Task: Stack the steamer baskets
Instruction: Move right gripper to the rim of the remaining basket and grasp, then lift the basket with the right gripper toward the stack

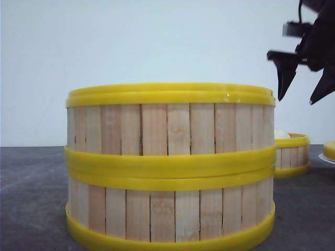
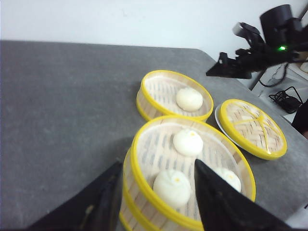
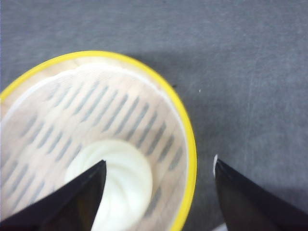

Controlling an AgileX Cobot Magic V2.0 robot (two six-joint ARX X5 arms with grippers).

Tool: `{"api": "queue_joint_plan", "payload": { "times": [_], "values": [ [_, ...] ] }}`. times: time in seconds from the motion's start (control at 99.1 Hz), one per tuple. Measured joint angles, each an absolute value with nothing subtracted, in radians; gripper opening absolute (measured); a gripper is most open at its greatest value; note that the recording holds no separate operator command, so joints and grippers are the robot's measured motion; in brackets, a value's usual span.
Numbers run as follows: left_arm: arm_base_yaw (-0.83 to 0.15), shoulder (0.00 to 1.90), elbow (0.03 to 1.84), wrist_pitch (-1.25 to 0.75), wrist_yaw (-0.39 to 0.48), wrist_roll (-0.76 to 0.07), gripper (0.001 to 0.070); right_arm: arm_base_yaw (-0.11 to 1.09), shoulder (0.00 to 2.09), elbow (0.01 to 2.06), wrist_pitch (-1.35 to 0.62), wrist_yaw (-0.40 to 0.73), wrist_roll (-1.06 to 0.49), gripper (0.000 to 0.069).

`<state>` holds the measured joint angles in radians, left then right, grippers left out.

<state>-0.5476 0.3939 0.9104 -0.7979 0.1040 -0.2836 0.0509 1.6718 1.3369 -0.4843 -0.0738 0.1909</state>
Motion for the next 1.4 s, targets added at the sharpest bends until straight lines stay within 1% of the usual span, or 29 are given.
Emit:
{"api": "queue_joint_plan", "payload": {
  "times": [0.151, 0.293, 0.535, 0.585, 0.696, 0.858, 1.039, 1.11, 1.322, 1.403],
  "values": [
    [-0.548, 0.365, 0.910, -0.839, 0.104, -0.296, 0.0275, 0.044, 1.752, 1.390, -0.477, -0.049, 0.191, 0.0415],
    [-0.548, 0.359, 0.910, -0.867, 0.104, -0.304, 0.0275, 0.036, 1.814, 1.396, -0.464, -0.023, 0.192, 0.0413],
    [-0.548, 0.359, 0.910, -0.891, 0.104, -0.305, 0.0275, 0.019, 1.892, 1.396, -0.458, -0.023, 0.199, 0.0398],
    [-0.548, 0.359, 0.910, -0.891, 0.104, -0.305, 0.0275, 0.017, 1.900, 1.396, -0.457, -0.022, 0.199, 0.0368],
    [-0.548, 0.359, 0.910, -0.889, 0.104, -0.305, 0.0275, 0.015, 1.920, 1.396, -0.455, -0.023, 0.199, 0.0264],
    [-0.548, 0.359, 0.910, -0.873, 0.104, -0.305, 0.0275, 0.016, 1.942, 1.396, -0.454, -0.026, 0.212, 0.0183],
    [-0.548, 0.359, 0.910, -0.830, 0.104, -0.305, 0.0275, 0.017, 1.943, 1.396, -0.443, -0.026, 0.224, 0.0042],
    [-0.548, 0.359, 0.910, -0.826, 0.104, -0.305, 0.0275, 0.017, 1.943, 1.396, -0.443, -0.025, 0.231, 0.0027],
    [-0.548, 0.359, 0.910, -0.827, 0.104, -0.305, 0.0275, 0.013, 1.943, 1.399, -0.446, -0.027, 0.254, 0.0026],
    [-0.548, 0.359, 0.910, -0.827, 0.104, -0.305, 0.0275, 0.012, 1.943, 1.421, -0.474, -0.030, 0.263, 0.0026]
  ]
}}
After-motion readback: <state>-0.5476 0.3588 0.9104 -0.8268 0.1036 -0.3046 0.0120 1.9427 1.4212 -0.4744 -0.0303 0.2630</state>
